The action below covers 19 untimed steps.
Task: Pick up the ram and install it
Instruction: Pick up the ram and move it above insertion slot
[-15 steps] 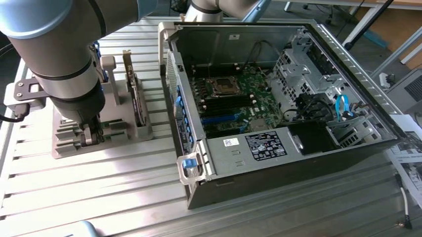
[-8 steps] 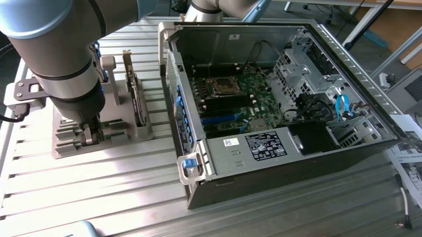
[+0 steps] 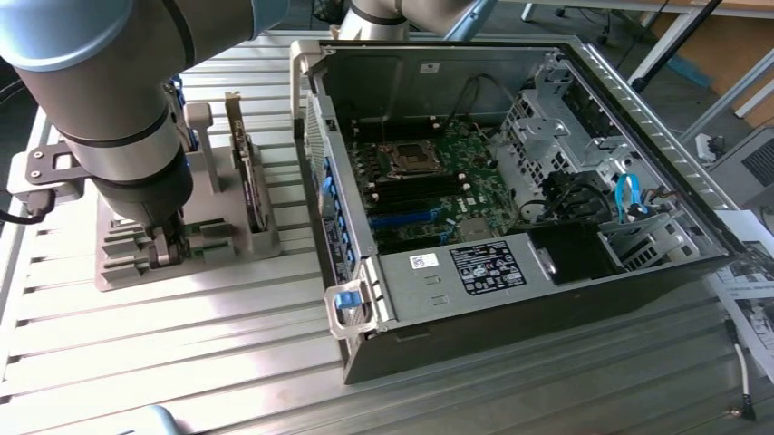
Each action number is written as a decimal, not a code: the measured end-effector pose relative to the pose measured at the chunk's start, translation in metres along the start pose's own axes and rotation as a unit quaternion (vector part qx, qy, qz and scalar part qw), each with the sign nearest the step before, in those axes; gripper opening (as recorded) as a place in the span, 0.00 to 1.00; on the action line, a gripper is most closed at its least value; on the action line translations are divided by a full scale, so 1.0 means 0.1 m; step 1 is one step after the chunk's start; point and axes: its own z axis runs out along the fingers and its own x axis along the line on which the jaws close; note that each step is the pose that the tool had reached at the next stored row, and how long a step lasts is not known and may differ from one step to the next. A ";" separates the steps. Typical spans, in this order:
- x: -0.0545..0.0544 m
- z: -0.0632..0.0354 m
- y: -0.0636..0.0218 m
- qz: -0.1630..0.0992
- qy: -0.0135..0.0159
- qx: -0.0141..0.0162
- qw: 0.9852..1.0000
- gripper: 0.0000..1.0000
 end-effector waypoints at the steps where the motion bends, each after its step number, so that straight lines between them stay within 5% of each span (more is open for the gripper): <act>1: 0.00 0.000 0.000 0.000 0.000 0.000 1.000 0.14; 19: 0.00 -0.069 -0.001 0.000 0.000 0.000 1.000 0.12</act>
